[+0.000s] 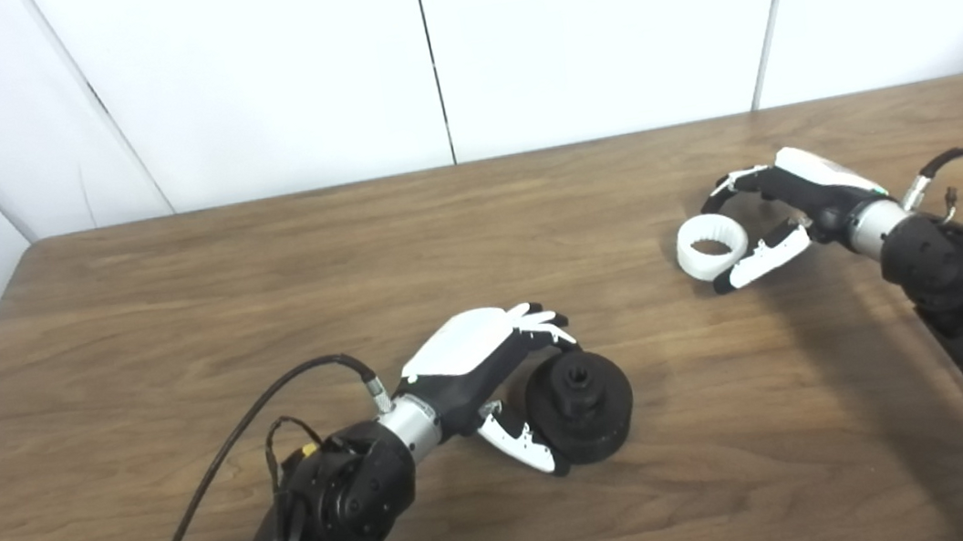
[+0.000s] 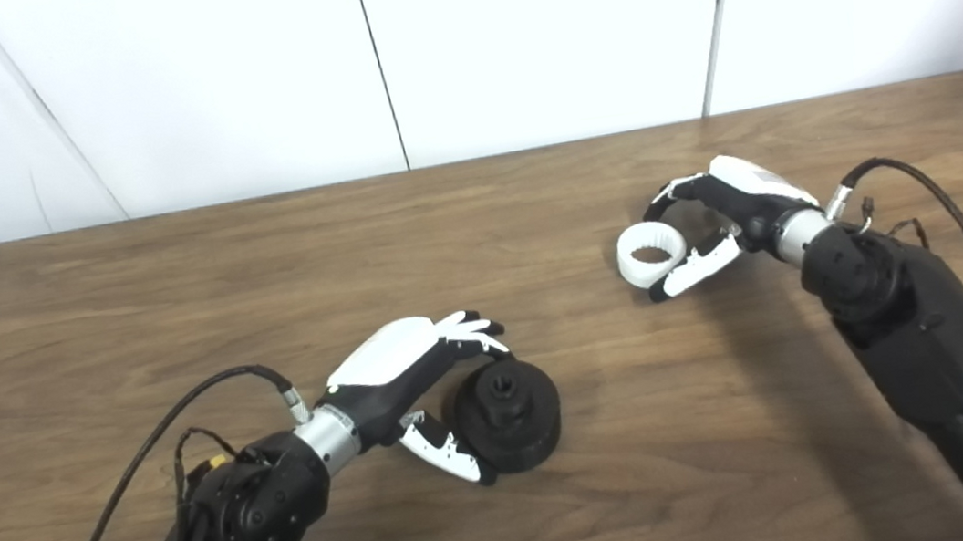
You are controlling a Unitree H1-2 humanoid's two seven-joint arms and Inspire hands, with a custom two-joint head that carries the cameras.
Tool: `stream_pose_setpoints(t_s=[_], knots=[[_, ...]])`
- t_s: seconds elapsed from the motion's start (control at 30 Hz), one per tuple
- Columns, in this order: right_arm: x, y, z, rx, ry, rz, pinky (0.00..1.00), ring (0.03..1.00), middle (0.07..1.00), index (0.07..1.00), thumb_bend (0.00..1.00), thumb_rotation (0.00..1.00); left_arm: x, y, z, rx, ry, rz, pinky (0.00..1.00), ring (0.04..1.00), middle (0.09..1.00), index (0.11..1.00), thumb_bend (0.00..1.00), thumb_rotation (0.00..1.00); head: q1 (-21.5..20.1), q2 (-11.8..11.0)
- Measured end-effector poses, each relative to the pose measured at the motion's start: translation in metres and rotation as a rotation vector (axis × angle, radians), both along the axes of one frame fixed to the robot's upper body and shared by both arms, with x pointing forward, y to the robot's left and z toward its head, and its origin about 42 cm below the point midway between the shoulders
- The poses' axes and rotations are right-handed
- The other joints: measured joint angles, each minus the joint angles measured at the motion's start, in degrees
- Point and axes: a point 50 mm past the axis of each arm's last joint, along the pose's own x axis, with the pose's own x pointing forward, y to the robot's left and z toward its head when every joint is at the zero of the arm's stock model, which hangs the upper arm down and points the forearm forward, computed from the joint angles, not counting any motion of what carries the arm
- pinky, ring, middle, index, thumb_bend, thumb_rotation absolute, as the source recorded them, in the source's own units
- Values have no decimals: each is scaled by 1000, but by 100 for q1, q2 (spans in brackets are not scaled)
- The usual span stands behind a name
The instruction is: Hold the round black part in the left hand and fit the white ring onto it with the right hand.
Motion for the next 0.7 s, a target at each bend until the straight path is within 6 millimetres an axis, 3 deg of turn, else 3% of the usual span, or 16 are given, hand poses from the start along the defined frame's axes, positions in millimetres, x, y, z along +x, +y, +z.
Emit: stream_pose_setpoints(t_s=[0.7], knots=[[0,0,0,6,-56,5,830,929,863,609,884,204,0,-1,1,-3,1,6,874,990,934,718,904,146,9,9]])
